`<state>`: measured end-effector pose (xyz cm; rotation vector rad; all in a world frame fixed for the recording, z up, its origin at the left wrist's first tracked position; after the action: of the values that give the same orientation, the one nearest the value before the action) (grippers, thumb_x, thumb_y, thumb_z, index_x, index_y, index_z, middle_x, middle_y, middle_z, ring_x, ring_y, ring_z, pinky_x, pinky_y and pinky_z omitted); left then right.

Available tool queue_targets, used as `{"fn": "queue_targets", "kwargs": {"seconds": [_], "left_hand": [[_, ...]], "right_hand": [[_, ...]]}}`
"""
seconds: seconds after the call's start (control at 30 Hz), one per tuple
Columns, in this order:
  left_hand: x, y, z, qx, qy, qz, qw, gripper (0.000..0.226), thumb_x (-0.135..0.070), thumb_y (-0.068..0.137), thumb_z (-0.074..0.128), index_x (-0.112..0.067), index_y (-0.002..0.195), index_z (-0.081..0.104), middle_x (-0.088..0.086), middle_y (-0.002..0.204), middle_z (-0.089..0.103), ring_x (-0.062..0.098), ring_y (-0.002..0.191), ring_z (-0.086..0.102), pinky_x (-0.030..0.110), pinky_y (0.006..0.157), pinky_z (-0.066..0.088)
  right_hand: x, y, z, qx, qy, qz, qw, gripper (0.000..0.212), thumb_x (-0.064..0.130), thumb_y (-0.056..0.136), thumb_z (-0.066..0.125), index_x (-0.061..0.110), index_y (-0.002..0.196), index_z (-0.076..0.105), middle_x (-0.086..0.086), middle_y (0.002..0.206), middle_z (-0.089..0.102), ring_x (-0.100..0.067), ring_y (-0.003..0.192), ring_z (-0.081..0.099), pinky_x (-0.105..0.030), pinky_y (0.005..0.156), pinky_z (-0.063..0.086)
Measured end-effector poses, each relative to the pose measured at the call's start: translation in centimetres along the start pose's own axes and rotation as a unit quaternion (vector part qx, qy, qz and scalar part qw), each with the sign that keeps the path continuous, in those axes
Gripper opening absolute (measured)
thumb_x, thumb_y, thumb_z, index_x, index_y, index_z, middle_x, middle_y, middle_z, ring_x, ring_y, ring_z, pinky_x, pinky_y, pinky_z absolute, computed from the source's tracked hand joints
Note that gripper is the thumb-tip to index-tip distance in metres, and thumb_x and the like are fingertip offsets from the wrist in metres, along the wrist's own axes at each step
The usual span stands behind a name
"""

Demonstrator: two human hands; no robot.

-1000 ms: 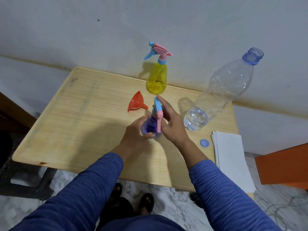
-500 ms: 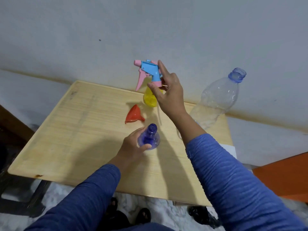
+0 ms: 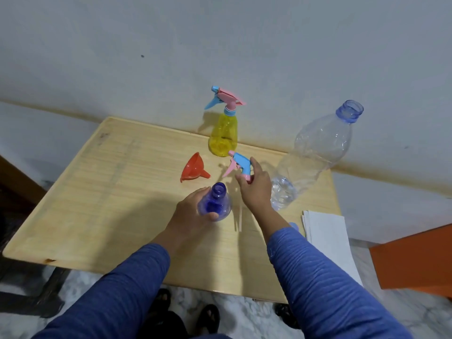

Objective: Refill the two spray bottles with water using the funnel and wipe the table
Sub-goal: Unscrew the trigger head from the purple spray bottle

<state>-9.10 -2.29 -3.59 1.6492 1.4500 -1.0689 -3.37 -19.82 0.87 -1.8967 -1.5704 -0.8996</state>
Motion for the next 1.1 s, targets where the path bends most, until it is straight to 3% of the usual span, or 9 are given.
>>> {"fn": "queue_targets", "kwargs": {"seconds": [0.17,0.3,0.5,0.67,0.9,1.0,1.1], "left_hand": [[-0.1,0.0,0.0,-0.003,0.009,0.007,1.0,0.071,-0.064,0.06,0.063,-0.039,0.124,0.045,-0.033,0.11,0.048,-0.018,0.097,0.047,-0.002,0.077,0.035],[1.1,0.0,0.1,-0.012,-0.004,-0.013,1.0,0.073,-0.049,0.065,0.076,-0.029,0.129,0.049,-0.02,0.12,0.052,-0.006,0.102,0.05,-0.002,0.079,0.034],[1.8,0.2,0.1,-0.03,0.021,-0.022,0.999,0.072,-0.028,0.068,0.082,-0.019,0.132,0.05,-0.008,0.128,0.054,0.005,0.111,0.048,-0.005,0.082,0.03],[1.7,0.4,0.1,-0.029,0.038,-0.013,0.999,0.073,-0.03,0.068,0.081,-0.018,0.133,0.049,-0.003,0.132,0.054,0.012,0.118,0.051,0.016,0.093,0.038],[1.7,0.3,0.1,-0.032,0.034,-0.009,0.999,0.075,-0.028,0.069,0.081,-0.017,0.134,0.047,-0.001,0.134,0.052,0.014,0.12,0.049,0.018,0.094,0.037],[1.8,0.3,0.2,-0.025,0.034,-0.01,0.999,0.075,-0.033,0.07,0.08,-0.019,0.135,0.046,-0.003,0.135,0.052,0.013,0.12,0.049,0.018,0.093,0.037],[2.0,0.3,0.3,-0.026,0.026,-0.018,0.999,0.075,-0.04,0.069,0.079,-0.022,0.134,0.047,-0.007,0.132,0.053,0.009,0.116,0.05,0.006,0.088,0.034]], "right_hand": [[-3.9,-1.0,3.1,0.037,-0.009,0.062,0.997,0.065,0.028,0.086,0.061,0.022,0.144,0.031,-0.02,0.112,0.058,-0.029,0.095,0.06,-0.034,0.084,0.047],[-5.2,-1.2,3.6,0.037,-0.021,0.096,0.994,0.067,0.031,0.086,0.061,0.02,0.144,0.03,-0.019,0.117,0.056,-0.031,0.101,0.059,-0.044,0.09,0.049],[-5.4,-0.8,4.1,0.067,-0.068,0.103,0.99,0.065,0.029,0.088,0.06,0.016,0.144,0.029,-0.019,0.126,0.046,-0.033,0.111,0.053,-0.038,0.092,0.044],[-5.3,-0.5,4.4,0.092,-0.093,0.097,0.987,0.062,0.028,0.09,0.058,0.017,0.144,0.028,-0.018,0.127,0.043,-0.032,0.112,0.051,-0.037,0.091,0.043],[-3.3,0.0,3.4,0.088,-0.163,0.032,0.982,0.062,0.04,0.09,0.055,0.025,0.144,0.028,-0.014,0.128,0.041,-0.029,0.116,0.047,-0.037,0.089,0.043],[-1.2,0.6,2.7,0.048,-0.13,-0.048,0.989,0.055,0.039,0.09,0.056,0.029,0.141,0.036,-0.009,0.128,0.042,-0.022,0.116,0.047,-0.03,0.088,0.04],[0.7,1.6,3.5,0.101,-0.068,-0.106,0.987,0.057,0.031,0.088,0.063,0.028,0.14,0.04,-0.007,0.125,0.044,-0.016,0.102,0.053,-0.009,0.082,0.034]]}}
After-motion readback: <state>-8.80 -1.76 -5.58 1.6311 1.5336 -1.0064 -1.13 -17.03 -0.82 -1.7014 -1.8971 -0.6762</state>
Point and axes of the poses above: each hand's wrist, its own y-axis towards the middle knuckle, its own z-axis out of the palm, x = y × z, the point moved 9 cm from there along y, towards the middle knuckle
